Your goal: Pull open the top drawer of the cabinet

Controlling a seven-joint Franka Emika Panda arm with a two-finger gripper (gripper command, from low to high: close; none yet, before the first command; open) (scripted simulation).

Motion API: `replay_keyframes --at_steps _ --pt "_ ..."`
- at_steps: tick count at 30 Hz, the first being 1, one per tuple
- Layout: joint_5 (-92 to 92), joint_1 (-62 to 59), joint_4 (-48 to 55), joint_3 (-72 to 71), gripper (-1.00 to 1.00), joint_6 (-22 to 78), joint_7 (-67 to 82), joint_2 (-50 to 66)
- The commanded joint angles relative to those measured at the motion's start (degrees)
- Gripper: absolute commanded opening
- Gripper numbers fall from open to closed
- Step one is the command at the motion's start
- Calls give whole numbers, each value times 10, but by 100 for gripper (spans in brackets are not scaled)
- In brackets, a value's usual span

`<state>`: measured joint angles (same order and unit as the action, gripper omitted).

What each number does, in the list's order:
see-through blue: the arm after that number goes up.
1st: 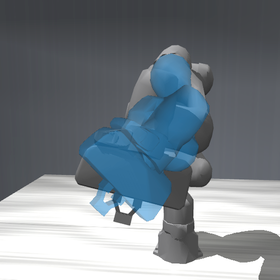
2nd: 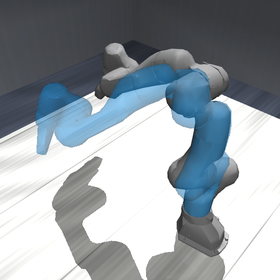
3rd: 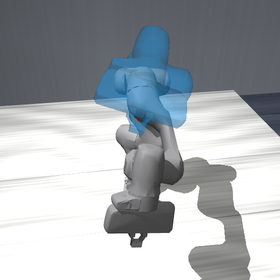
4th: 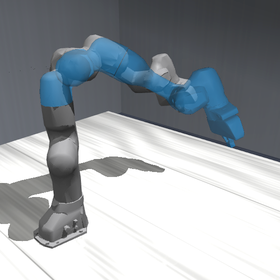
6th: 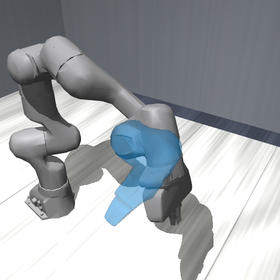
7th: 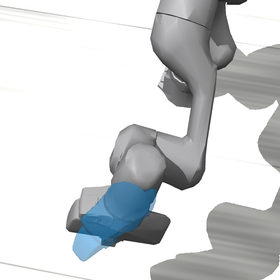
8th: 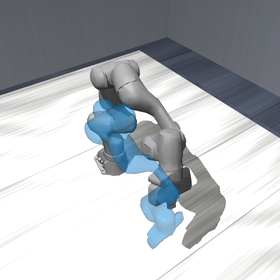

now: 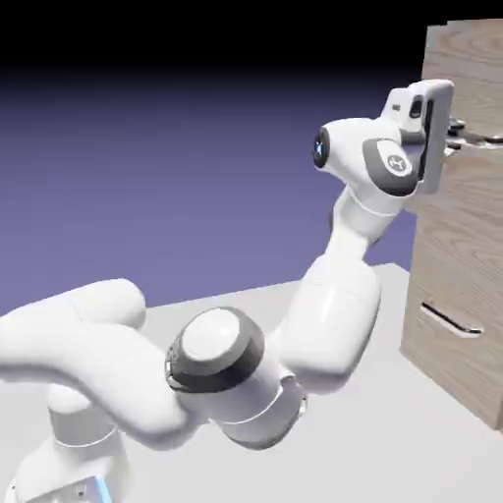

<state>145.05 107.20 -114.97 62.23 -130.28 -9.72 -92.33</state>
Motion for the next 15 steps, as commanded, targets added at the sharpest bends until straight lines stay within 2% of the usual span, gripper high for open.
replay_keyframes --at_steps 1,15 --pt "-1 -14 -21 -4 -100 6 -4 -3" --pt "-110 -232 -311 -93 -100 87 -25 -66"
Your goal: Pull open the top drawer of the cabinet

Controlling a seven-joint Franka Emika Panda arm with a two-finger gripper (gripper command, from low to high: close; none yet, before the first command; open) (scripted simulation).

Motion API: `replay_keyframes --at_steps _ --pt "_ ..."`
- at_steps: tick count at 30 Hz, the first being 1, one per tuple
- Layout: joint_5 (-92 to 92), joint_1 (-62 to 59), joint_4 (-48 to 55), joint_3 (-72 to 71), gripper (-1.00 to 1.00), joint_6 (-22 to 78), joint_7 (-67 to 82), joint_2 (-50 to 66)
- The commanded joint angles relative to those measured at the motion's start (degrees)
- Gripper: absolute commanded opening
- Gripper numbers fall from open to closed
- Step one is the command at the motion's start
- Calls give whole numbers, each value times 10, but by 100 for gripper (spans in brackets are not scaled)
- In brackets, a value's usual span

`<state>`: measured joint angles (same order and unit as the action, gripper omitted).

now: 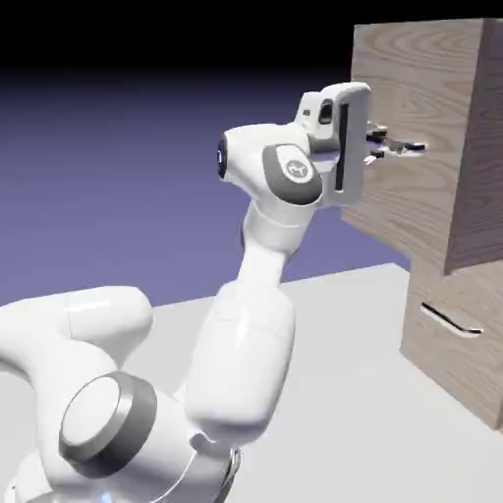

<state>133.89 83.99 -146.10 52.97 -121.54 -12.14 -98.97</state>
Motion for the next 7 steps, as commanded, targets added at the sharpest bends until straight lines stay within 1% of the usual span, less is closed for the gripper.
replay_keyframes --at_steps 1,3,4,5,7 --pt "-12 -17 -21 -11 -100 4 0 -8" --pt "-32 -39 -46 -25 -100 9 3 -19" --pt "-32 -39 -46 -25 100 9 3 -19" --pt "-32 -39 -46 -25 100 9 3 -19" --pt "-65 -81 -74 -45 100 -3 -2 -20"
